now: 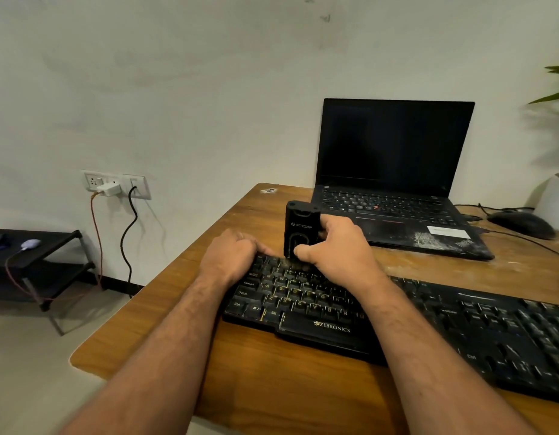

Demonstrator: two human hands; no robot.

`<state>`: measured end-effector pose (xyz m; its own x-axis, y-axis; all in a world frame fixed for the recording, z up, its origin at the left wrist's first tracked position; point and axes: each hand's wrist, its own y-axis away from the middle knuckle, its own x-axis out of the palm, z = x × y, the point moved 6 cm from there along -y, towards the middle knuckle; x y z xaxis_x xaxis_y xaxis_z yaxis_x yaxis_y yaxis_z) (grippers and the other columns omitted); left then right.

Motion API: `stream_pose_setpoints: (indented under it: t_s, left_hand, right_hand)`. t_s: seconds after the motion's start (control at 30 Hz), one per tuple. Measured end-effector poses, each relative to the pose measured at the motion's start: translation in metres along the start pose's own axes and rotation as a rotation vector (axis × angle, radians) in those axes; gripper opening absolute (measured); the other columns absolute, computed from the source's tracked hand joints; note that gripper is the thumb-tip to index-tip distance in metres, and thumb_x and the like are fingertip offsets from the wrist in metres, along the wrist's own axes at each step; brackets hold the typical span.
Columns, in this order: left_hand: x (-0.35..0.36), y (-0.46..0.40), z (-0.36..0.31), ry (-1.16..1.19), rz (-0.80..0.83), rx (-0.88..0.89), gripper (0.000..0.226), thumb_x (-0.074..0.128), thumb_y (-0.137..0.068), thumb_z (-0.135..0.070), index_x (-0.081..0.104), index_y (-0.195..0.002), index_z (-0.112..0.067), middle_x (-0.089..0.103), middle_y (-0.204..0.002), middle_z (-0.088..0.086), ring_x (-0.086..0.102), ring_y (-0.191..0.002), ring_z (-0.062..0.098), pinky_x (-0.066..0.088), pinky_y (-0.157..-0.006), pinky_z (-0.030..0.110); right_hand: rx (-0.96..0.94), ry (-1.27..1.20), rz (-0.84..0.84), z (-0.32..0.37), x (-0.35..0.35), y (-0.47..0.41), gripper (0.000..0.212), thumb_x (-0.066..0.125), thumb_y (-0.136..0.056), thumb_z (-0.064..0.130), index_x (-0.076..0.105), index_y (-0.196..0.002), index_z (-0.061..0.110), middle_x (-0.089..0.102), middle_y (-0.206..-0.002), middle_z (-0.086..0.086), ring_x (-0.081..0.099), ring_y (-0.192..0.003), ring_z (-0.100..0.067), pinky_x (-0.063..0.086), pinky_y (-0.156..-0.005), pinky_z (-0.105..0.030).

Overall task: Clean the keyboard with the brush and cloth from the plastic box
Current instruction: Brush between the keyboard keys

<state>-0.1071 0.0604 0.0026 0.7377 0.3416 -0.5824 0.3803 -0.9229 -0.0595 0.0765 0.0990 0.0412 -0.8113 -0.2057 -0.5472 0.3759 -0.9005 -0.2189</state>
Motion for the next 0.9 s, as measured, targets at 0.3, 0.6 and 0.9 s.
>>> stream_pose_setpoints:
  t_s: [0.3,0.6,0.9]
  left_hand:
    - [-0.001,0.003,-0.003,-0.01,-0.039,0.014,0.037,0.05,-0.088,-0.014,0.078,-0.068,-0.028,0.075,-0.075,-0.012,0.066,-0.077,0.009,0.051,-0.097,0.042]
    - [0.001,0.003,-0.003,0.046,-0.029,0.037,0.039,0.049,-0.089,-0.012,0.079,-0.072,-0.031,0.076,-0.077,-0.014,0.067,-0.086,0.008,0.047,-0.102,0.044]
    - [-0.002,0.006,-0.007,0.07,-0.058,0.05,0.04,0.049,-0.085,-0.004,0.078,-0.068,-0.025,0.074,-0.07,-0.016,0.067,-0.079,0.003,0.053,-0.095,0.038]
  right_hand:
    - [-0.016,-0.002,-0.015,-0.003,-0.005,0.006,0.037,0.077,-0.078,0.013,0.067,-0.112,0.025,0.07,-0.093,0.01,0.065,-0.077,-0.003,0.044,-0.05,-0.009]
    - [-0.031,0.069,-0.049,-0.002,-0.009,0.005,0.037,0.075,-0.078,0.015,0.067,-0.112,0.025,0.071,-0.094,0.008,0.067,-0.079,-0.008,0.054,-0.061,-0.02]
    - [-0.099,0.049,0.016,0.007,0.001,0.011,0.035,0.077,-0.078,0.019,0.069,-0.11,0.03,0.072,-0.09,0.011,0.066,-0.074,-0.003,0.049,-0.057,-0.015]
